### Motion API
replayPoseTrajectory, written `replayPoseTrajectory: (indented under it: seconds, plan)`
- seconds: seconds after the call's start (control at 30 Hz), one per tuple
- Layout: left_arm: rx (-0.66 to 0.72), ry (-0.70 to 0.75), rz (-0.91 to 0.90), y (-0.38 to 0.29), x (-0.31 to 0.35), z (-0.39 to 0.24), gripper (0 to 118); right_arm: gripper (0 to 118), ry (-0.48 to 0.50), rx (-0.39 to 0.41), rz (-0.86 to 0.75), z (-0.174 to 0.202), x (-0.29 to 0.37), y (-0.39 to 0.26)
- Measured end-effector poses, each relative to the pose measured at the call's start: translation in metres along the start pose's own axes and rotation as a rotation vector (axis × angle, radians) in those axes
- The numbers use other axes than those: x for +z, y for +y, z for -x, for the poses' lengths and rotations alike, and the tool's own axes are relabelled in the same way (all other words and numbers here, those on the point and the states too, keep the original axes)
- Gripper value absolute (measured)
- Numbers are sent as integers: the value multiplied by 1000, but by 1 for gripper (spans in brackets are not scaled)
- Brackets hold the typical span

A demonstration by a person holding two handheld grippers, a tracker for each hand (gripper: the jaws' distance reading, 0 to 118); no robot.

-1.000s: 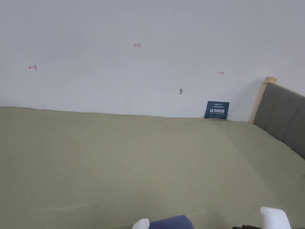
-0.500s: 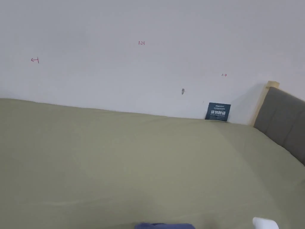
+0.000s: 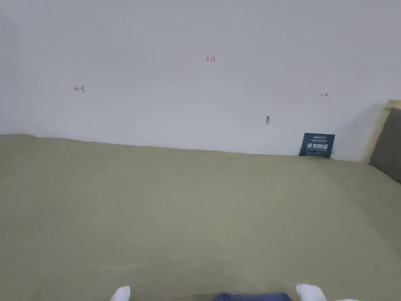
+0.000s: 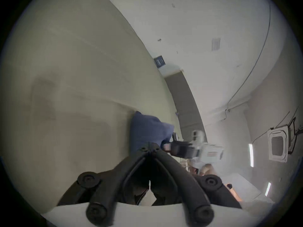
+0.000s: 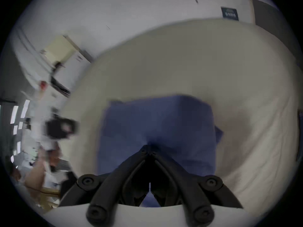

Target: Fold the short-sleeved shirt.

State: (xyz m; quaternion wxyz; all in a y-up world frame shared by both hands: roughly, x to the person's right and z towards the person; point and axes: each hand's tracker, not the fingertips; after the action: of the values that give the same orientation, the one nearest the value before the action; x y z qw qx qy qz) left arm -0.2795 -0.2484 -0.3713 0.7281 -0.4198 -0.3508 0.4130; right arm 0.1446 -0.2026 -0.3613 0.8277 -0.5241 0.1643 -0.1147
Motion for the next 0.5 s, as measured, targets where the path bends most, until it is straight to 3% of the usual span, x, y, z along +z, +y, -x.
replayPoseTrajectory:
  seconds: [0.03,0.1,0.17,0.2,0.23,0.27,0.33,0.5]
  plan:
    - [7,-2,-3,0,1,3,0,0,-88,-5,44,-3,-9,-4]
    - [23,-12,11,-1,-1,10,0,0,15,-60,-62,-13,-6,-12]
    - [14,-18,24,-2,-8,12,10,0,14,-88,-55,-15,-2,-16]
    - [7,-27,34,0,-14,14,33,0,10,-63,-59,-14,-2,-17]
    - [8,-41,51,1,-20,16,84,0,7,-42,-62,-14,-2,-17]
    - [24,-71,99,2,-31,17,115,0,5,-35,-61,-12,-2,-16]
    - [39,-126,223,0,-52,18,118,0,-2,-34,-55,-10,-3,-14]
    - [20,-149,224,-3,-95,14,118,0,-19,-6,-47,-7,-2,-13]
